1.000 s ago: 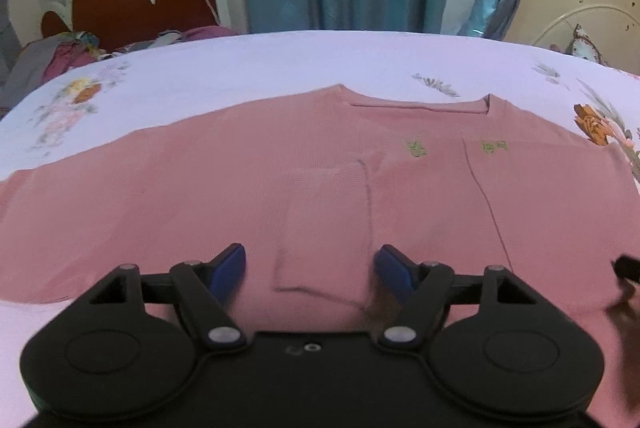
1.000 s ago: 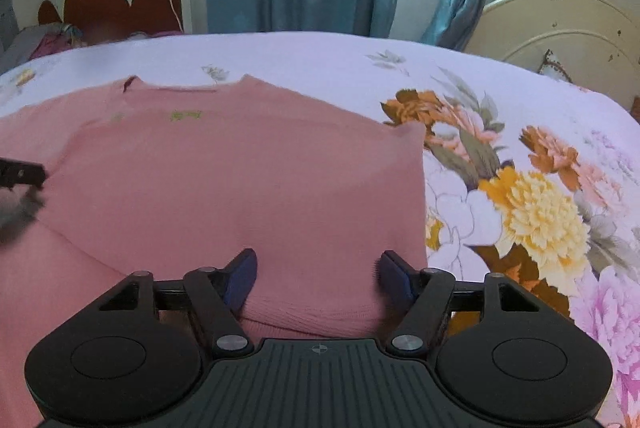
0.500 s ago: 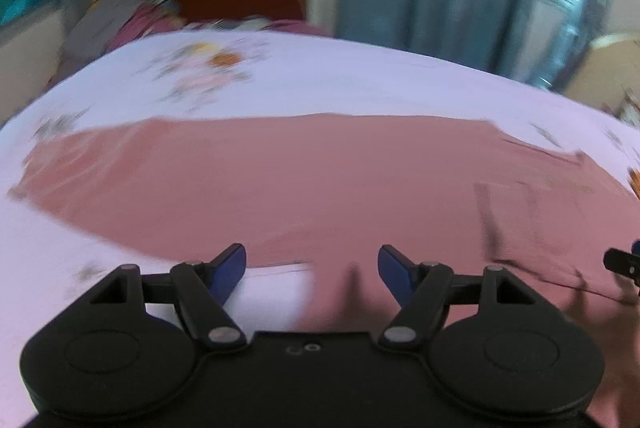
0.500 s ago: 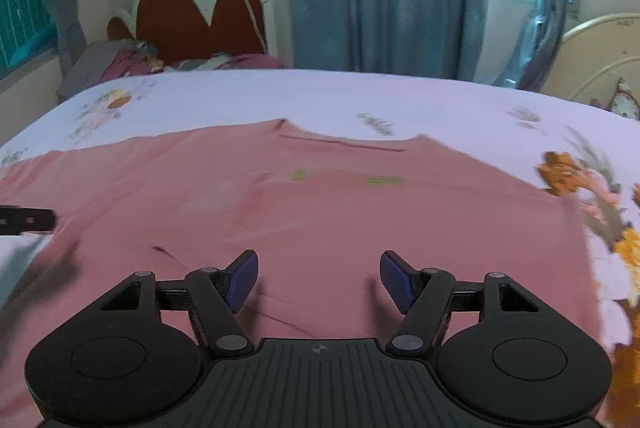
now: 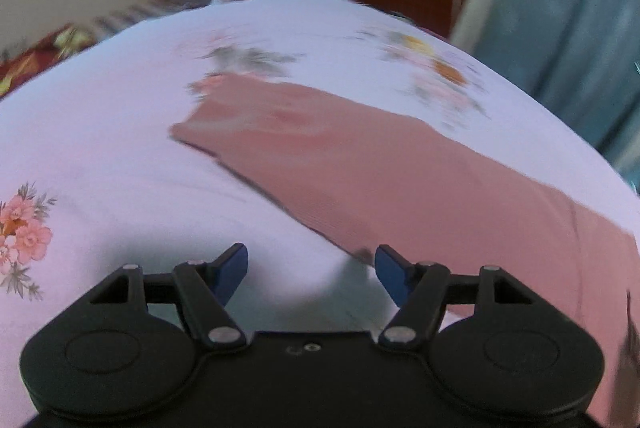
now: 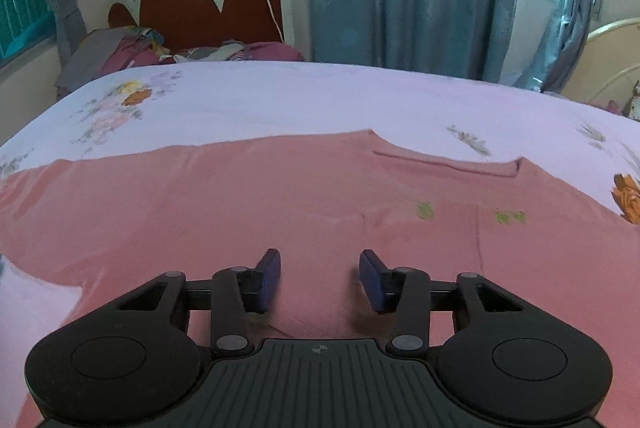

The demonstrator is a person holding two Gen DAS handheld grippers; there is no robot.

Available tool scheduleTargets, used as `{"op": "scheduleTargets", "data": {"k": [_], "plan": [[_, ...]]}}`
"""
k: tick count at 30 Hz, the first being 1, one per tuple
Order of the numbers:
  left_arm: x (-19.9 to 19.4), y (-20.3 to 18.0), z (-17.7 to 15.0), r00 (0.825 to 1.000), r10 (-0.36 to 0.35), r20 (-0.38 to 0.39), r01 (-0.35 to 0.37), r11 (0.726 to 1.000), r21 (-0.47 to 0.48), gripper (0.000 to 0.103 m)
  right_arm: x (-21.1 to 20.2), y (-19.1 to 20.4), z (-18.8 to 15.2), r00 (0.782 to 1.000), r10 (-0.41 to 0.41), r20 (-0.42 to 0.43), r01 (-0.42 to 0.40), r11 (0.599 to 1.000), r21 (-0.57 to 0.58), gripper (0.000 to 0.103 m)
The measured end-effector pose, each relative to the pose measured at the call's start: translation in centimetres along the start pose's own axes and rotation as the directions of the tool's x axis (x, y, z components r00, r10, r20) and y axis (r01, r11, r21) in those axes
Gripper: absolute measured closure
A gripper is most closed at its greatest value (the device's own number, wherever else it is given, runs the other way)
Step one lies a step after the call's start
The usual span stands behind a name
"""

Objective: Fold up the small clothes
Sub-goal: 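Grasp the other sleeve cuff with the left tool and lift it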

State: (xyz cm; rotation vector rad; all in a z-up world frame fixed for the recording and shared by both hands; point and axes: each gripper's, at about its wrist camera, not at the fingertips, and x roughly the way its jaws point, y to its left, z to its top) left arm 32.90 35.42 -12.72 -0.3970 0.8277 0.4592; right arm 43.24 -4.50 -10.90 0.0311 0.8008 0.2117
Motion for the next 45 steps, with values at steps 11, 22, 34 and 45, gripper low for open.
{"op": "scheduleTargets", "data": {"k": [11, 22, 34, 45], "plan": [[4.3, 3.9, 3.8, 0.994, -0.078, 0.075, 0.091, 0.977, -0.194, 0.062, 3.3, -1.5, -1.4, 0.989, -0.115, -0.089, 0.117, 0.993, 0.026, 0.058], [2.3, 1.8, 4.5, 0.967, -0.151, 0.205, 0.186, 0.969, -0.164, 0.098, 3.2, -1.6, -1.6, 0.991, -0.104, -0.089, 0.108, 0.993, 0.038, 0.058], [-5.7, -18.1, 0.6, 0.827, -0.54, 0.155, 0.494, 0.83, 0.259, 0.098, -0.8, -4.8, -1.6, 1.0, 0.006, 0.016, -0.008, 0.991, 0.137, 0.058], [-6.4, -36.8, -12.7, 0.712, -0.686, -0.149, 0.646, 0.557, 0.523, 0.098, -7.5, -16.0, -5.0, 0.993, -0.108, 0.042, 0.095, 0.969, 0.227, 0.058]]}}
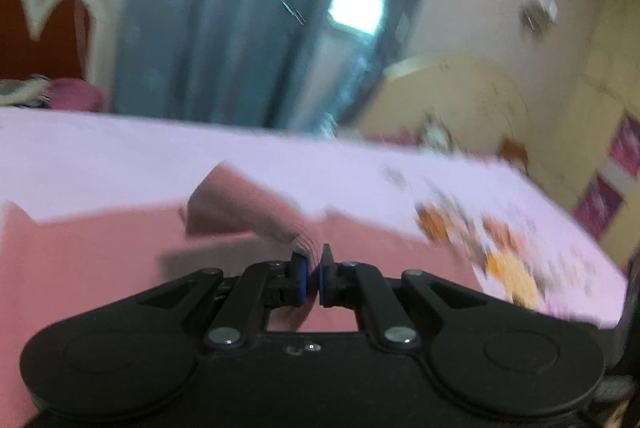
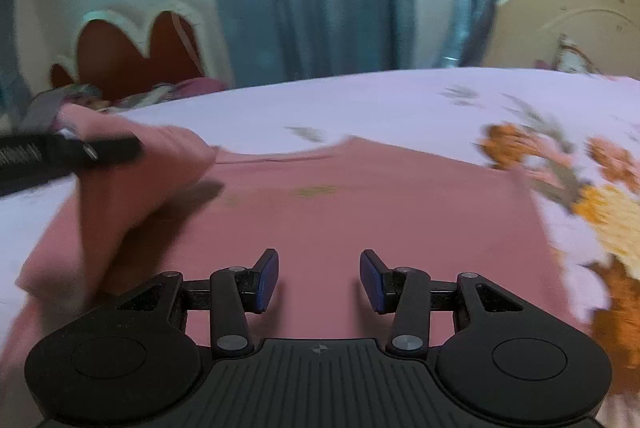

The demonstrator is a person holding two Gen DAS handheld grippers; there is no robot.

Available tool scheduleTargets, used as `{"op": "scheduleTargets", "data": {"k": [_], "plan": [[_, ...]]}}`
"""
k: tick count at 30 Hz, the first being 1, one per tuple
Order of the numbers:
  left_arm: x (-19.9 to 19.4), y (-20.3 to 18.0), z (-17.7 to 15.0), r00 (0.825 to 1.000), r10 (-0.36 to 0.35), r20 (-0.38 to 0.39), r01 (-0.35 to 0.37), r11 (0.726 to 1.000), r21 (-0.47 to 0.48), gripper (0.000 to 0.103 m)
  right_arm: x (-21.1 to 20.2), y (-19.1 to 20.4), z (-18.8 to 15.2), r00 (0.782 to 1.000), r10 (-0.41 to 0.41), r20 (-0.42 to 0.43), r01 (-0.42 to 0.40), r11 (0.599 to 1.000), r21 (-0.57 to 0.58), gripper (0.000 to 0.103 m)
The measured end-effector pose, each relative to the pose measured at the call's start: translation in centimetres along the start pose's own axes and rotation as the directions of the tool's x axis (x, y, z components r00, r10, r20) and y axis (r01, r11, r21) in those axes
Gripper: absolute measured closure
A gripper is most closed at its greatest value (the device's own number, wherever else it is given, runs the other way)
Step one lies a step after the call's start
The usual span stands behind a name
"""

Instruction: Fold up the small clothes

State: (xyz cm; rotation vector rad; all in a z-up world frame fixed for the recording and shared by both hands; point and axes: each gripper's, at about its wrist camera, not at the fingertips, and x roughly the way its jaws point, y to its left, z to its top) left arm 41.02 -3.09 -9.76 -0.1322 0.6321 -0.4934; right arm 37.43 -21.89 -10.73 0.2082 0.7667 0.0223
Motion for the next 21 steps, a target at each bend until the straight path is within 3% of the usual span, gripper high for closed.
{"op": "scheduleTargets", "data": {"k": [3, 5, 7, 8, 9, 11, 15, 19, 20, 21], "plan": [[2.5, -2.1, -2.2, 0.996, 0.02, -0.088, -0.013, 0.997, 0.081, 0.092, -0.5, -2.5, -0.3, 1.0, 0.006, -0.017, -0.005, 0.999, 0.042, 0.058], [3.4, -2.7, -3.3, 0.988, 0.043, -0.147, -0.024, 0.992, 0.126, 0.081, -0.9, -3.5, -0.3, 0.999, 0.03, -0.014, -0.029, 0.997, 0.065, 0.058], [3.1, -3.2, -3.9, 0.987, 0.073, -0.146, -0.045, 0.982, 0.182, 0.077, -1.1, -3.9, -0.1, 0.998, 0.067, -0.007, -0.066, 0.994, 0.087, 0.058], [2.7, -3.3, -4.0, 0.986, 0.092, -0.139, -0.063, 0.977, 0.204, 0.069, -1.1, -3.8, 0.0, 0.997, 0.083, -0.006, -0.082, 0.992, 0.095, 0.051], [2.1, -3.0, -4.1, 0.986, 0.104, -0.132, -0.075, 0.975, 0.209, 0.063, -1.2, -3.5, 0.2, 0.995, 0.101, -0.002, -0.1, 0.99, 0.102, 0.032], [0.9, -2.4, -4.0, 0.986, 0.134, -0.099, -0.112, 0.972, 0.205, 0.034, -1.2, -2.5, 0.3, 0.991, 0.131, 0.015, -0.131, 0.987, 0.093, 0.02], [-2.6, 0.0, -4.4, 0.972, 0.229, -0.05, -0.213, 0.952, 0.219, 0.034, 0.3, -0.6, 0.5, 0.983, 0.182, -0.021, -0.18, 0.98, 0.09, 0.02], [-5.5, 3.5, -5.2, 0.926, 0.376, -0.037, -0.36, 0.909, 0.211, 0.034, 2.7, 0.2, 0.2, 0.983, 0.154, -0.098, -0.142, 0.983, 0.115, 0.021], [-6.4, 4.4, -5.6, 0.909, 0.415, -0.034, -0.4, 0.893, 0.207, 0.034, 3.1, 0.4, 0.1, 0.982, 0.156, -0.107, -0.143, 0.983, 0.117, 0.026], [-7.2, 5.3, -6.0, 0.892, 0.452, -0.029, -0.437, 0.876, 0.205, 0.034, 3.2, 0.8, 0.0, 0.982, 0.157, -0.106, -0.145, 0.983, 0.11, 0.046]]}}
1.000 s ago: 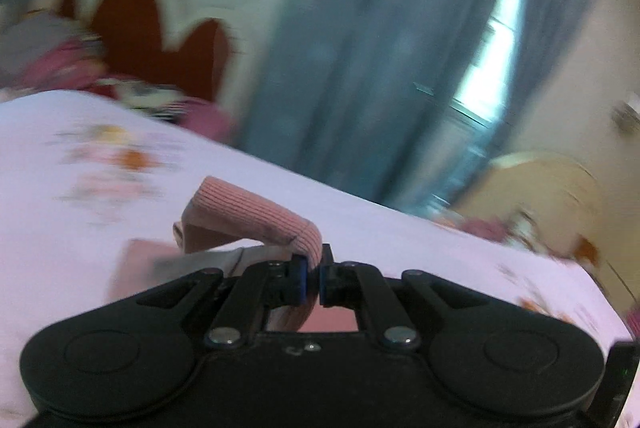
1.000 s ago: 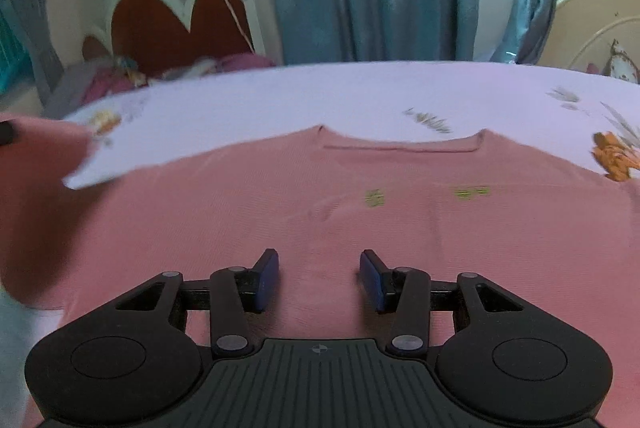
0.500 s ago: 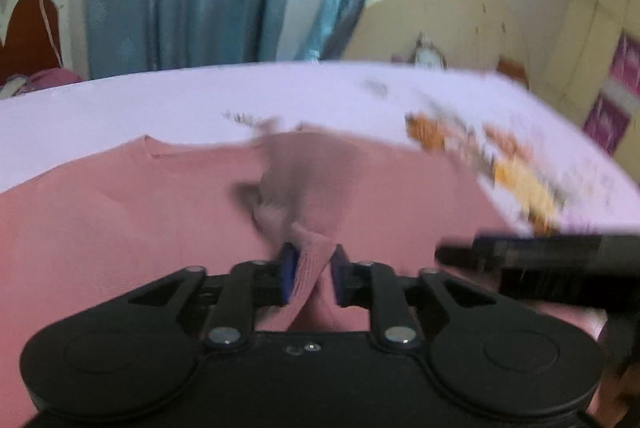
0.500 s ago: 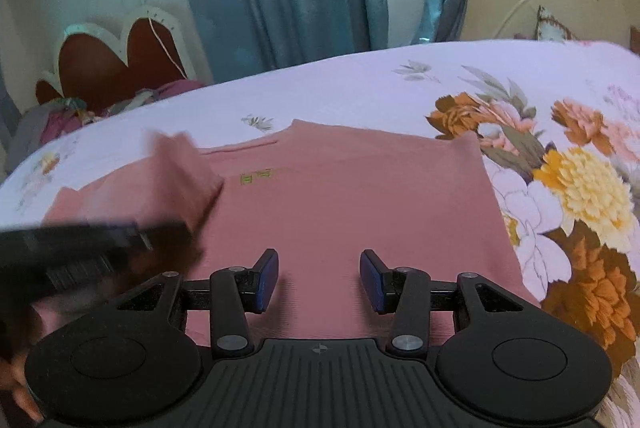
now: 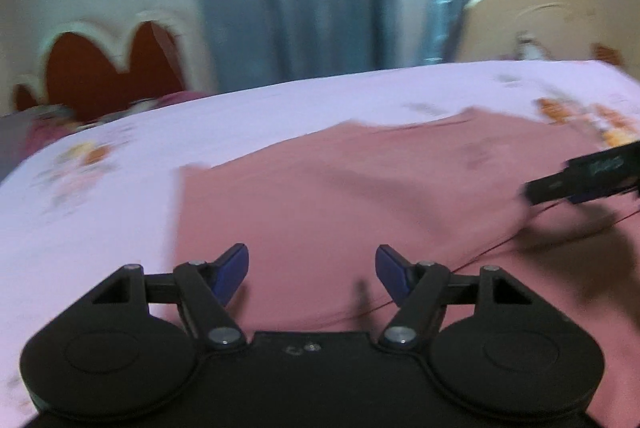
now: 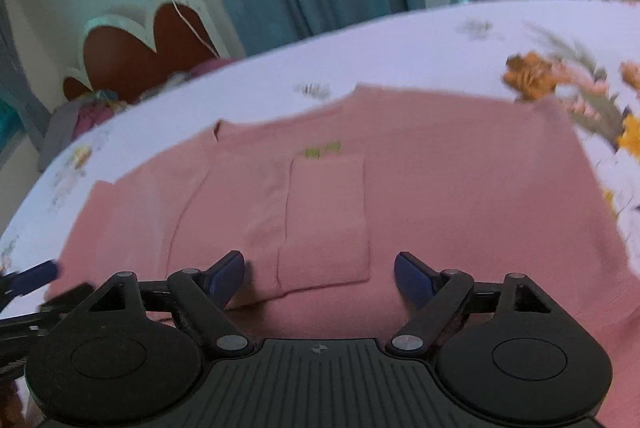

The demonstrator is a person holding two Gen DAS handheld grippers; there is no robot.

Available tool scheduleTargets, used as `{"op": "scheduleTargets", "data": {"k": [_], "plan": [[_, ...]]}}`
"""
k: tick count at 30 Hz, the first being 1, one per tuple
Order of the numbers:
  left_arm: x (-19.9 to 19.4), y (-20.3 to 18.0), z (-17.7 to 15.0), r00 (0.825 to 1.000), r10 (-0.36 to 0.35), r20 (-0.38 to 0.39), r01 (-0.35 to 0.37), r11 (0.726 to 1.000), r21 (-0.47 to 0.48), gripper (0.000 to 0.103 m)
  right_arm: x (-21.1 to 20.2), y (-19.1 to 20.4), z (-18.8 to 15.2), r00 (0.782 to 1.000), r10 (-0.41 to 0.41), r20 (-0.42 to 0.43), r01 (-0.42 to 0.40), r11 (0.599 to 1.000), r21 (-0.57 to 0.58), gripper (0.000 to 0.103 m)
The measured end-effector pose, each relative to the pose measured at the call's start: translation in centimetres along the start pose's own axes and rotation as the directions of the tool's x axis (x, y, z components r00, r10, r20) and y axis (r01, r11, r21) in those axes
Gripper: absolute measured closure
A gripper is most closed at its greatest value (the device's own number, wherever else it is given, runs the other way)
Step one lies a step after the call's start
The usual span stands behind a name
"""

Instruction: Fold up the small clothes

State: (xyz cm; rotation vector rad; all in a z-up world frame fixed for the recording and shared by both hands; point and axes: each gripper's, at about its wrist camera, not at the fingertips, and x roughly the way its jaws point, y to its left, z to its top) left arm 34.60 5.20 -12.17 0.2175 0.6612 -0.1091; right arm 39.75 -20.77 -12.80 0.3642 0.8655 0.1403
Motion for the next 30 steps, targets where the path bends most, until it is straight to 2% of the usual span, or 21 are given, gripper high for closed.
{"op": "scheduleTargets", "data": {"k": [3, 6, 10, 12, 14, 17, 18, 20, 23, 26, 30], "plan": [[-0.2, 2.0, -1.5, 0.994, 0.107, -0.024, -0.107, 0.994, 0.004, 0.034, 0.5, 0.6, -0.1, 1.0, 0.006, 0.006, -0.006, 1.0, -0.005, 0.063], [0.1, 3.5, -2.6, 0.983, 0.176, -0.057, -0.177, 0.984, -0.015, 0.034, 0.8, 0.9, 0.2, 1.0, 0.031, -0.001, -0.031, 0.999, 0.012, 0.081], [2.2, 3.4, -2.3, 0.973, 0.22, -0.073, -0.222, 0.975, -0.021, 0.035, 0.1, 1.8, 0.5, 0.998, 0.019, 0.054, -0.018, 1.0, -0.023, 0.085], [2.7, 3.5, -2.0, 0.972, 0.23, -0.056, -0.232, 0.972, -0.027, 0.046, -1.4, 2.2, 0.9, 0.994, 0.008, 0.109, -0.002, 0.999, -0.05, 0.086], [3.2, 3.7, -1.6, 0.974, 0.221, -0.048, -0.223, 0.974, -0.042, 0.075, -2.9, 2.4, 1.3, 0.987, -0.009, 0.162, 0.022, 0.996, -0.083, 0.087], [3.3, 4.2, -1.8, 0.977, 0.207, -0.043, -0.21, 0.975, -0.074, 0.087, -5.1, 2.0, 1.2, 0.973, -0.05, 0.225, 0.074, 0.992, -0.103, 0.093], [3.2, 4.2, -1.9, 0.979, 0.202, -0.04, -0.204, 0.976, -0.074, 0.089, -5.4, 1.5, 0.9, 0.972, -0.063, 0.226, 0.087, 0.991, -0.099, 0.093], [3.1, 3.8, -2.5, 0.98, 0.197, -0.037, -0.198, 0.979, -0.053, 0.092, -4.6, 0.5, -0.1, 0.98, -0.093, 0.177, 0.11, 0.99, -0.093, 0.093], [3.3, 4.0, -2.7, 0.982, 0.183, -0.047, -0.186, 0.98, -0.069, 0.091, -2.3, -1.4, -1.7, 0.993, -0.114, 0.042, 0.116, 0.992, -0.041, 0.093], [3.3, 4.2, -2.5, 0.983, 0.177, -0.054, -0.179, 0.983, -0.041, 0.087, -2.4, -2.1, -2.4, 0.995, -0.097, 0.027, 0.098, 0.995, -0.022, 0.09], [2.4, 4.9, -2.3, 0.986, 0.151, -0.072, -0.154, 0.987, -0.04, 0.077, -4.5, -2.7, -2.0, 0.988, -0.135, 0.072, 0.137, 0.99, -0.023, 0.048]]}}
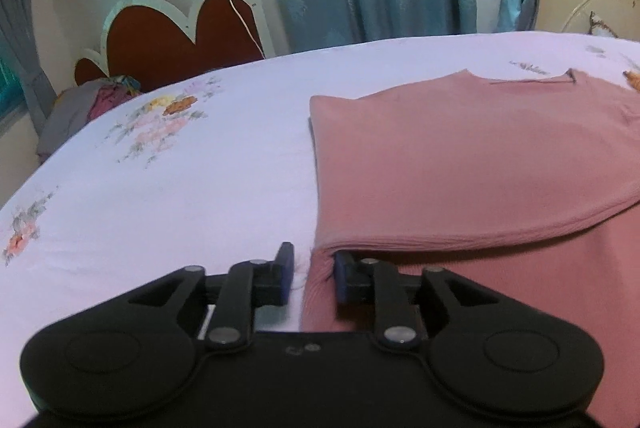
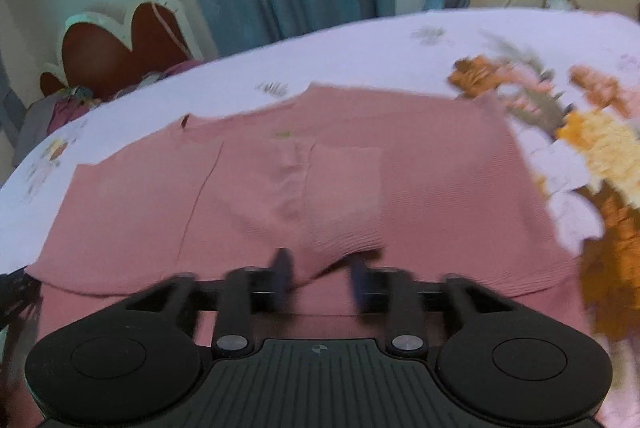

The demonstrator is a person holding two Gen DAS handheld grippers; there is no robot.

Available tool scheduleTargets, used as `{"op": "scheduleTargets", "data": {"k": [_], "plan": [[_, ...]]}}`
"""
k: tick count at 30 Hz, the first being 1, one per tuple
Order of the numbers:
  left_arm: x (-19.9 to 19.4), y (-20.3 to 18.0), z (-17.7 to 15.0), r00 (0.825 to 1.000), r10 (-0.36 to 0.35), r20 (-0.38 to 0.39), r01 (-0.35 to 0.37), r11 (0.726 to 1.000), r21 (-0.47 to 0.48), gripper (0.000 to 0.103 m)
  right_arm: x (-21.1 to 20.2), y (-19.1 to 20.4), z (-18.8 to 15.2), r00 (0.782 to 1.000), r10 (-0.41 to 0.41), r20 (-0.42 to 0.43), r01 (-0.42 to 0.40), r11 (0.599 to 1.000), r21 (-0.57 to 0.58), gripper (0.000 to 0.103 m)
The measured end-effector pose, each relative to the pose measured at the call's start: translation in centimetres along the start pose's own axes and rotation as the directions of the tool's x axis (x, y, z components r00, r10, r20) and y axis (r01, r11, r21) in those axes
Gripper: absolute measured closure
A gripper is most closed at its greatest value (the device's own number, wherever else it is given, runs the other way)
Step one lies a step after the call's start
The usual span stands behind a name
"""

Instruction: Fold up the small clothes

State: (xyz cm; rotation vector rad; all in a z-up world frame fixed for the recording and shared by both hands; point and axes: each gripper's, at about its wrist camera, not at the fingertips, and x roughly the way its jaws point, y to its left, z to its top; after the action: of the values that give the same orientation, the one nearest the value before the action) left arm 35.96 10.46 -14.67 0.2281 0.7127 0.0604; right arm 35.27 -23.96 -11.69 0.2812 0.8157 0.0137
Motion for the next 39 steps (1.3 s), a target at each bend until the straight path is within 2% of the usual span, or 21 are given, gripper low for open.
{"op": "scheduleTargets", "data": {"k": [1, 5, 9, 12, 16, 17, 18, 19, 21, 22, 27, 28, 30, 31, 34, 36, 39], "plan": [[-0.4, 0.4, 0.0, 1.0, -0.015, -0.006, 0.015, 1.0, -0.006, 0.074, -0.3, -0.3, 0.3, 1.0, -0.004, 0.014, 0.004, 1.0, 0.004, 0.046], [-1.8, 1.6, -0.3, 0.998, -0.066, -0.022, 0.065, 0.996, -0.054, 0.073, 0.3, -1.5, 1.8, 0.999, -0.008, 0.034, 0.006, 0.999, 0.047, 0.046], [-2.9, 2.4, 0.7, 0.997, -0.076, 0.003, 0.076, 0.99, -0.116, 0.072, 2.6, -1.9, 3.3, 1.0, -0.014, 0.026, 0.012, 0.997, 0.082, 0.046], [-1.9, 2.0, 2.3, 0.996, -0.094, 0.008, 0.094, 0.987, -0.131, 0.071, 4.4, -1.6, 3.9, 1.0, -0.027, 0.008, 0.026, 0.998, 0.054, 0.047], [1.5, 1.1, 4.8, 0.993, -0.12, -0.012, 0.116, 0.978, -0.174, 0.071, 6.2, -1.3, 4.1, 1.0, -0.01, -0.007, 0.01, 0.998, 0.056, 0.047], [2.5, 0.9, 5.4, 0.992, -0.124, -0.019, 0.118, 0.975, -0.188, 0.071, 6.4, -1.1, 4.1, 1.0, 0.003, -0.014, -0.002, 0.998, 0.059, 0.056], [3.6, 0.8, 5.8, 0.991, -0.127, -0.032, 0.118, 0.972, -0.205, 0.071, 6.5, -0.8, 4.0, 1.0, 0.012, -0.014, -0.011, 0.999, 0.046, 0.069], [4.8, 0.8, 6.3, 0.991, -0.124, -0.045, 0.11, 0.966, -0.233, 0.071, 6.5, -0.4, 3.8, 1.0, 0.013, -0.013, -0.012, 0.999, 0.03, 0.072], [6.5, 1.0, 6.9, 0.989, -0.132, -0.065, 0.108, 0.952, -0.285, 0.071, 6.1, 0.0, 3.6, 1.0, 0.027, -0.01, -0.026, 0.999, 0.021, 0.092], [7.2, 1.0, 7.1, 0.989, -0.131, -0.071, 0.104, 0.947, -0.304, 0.071, 5.9, 0.1, 3.6, 0.999, 0.032, -0.006, -0.032, 0.999, 0.017, 0.094], [9.3, 0.6, 8.2, 0.992, -0.107, -0.065, 0.084, 0.955, -0.284, 0.071, 2.9, -0.3, 3.5, 0.99, -0.035, 0.138, 0.038, 0.999, -0.022, 0.095], [9.7, 0.5, 8.2, 0.993, -0.097, -0.066, 0.075, 0.958, -0.276, 0.07, 3.2, -0.6, 3.3, 0.99, -0.051, 0.131, 0.056, 0.998, -0.029, 0.095], [10.5, 0.5, 8.2, 0.995, -0.068, -0.075, 0.046, 0.963, -0.266, 0.068, 4.9, -1.1, 2.7, 0.997, -0.067, 0.043, 0.069, 0.997, -0.044, 0.095], [10.6, 0.8, 8.1, 0.995, -0.072, -0.072, 0.049, 0.958, -0.281, 0.068, 5.4, -1.1, 2.5, 0.997, -0.07, 0.032, 0.072, 0.996, -0.058, 0.095], [10.4, 0.7, 8.4, 0.995, -0.067, -0.069, 0.045, 0.96, -0.278, 0.068, 5.0, -1.0, 3.1, 0.995, -0.082, 0.061, 0.085, 0.995, -0.055, 0.093], [9.9, 0.5, 8.7, 0.997, -0.064, -0.054, 0.047, 0.963, -0.267, 0.07, 4.1, -1.1, 3.8, 0.989, -0.093, 0.113, 0.097, 0.995, -0.028, 0.08], [9.0, 0.0, 9.3, 0.998, -0.068, -0.008, 0.064, 0.965, -0.253, 0.07, 3.3, -0.1, 4.7, 0.982, -0.087, 0.165, 0.099, 0.993, -0.066, 0.079]]}}
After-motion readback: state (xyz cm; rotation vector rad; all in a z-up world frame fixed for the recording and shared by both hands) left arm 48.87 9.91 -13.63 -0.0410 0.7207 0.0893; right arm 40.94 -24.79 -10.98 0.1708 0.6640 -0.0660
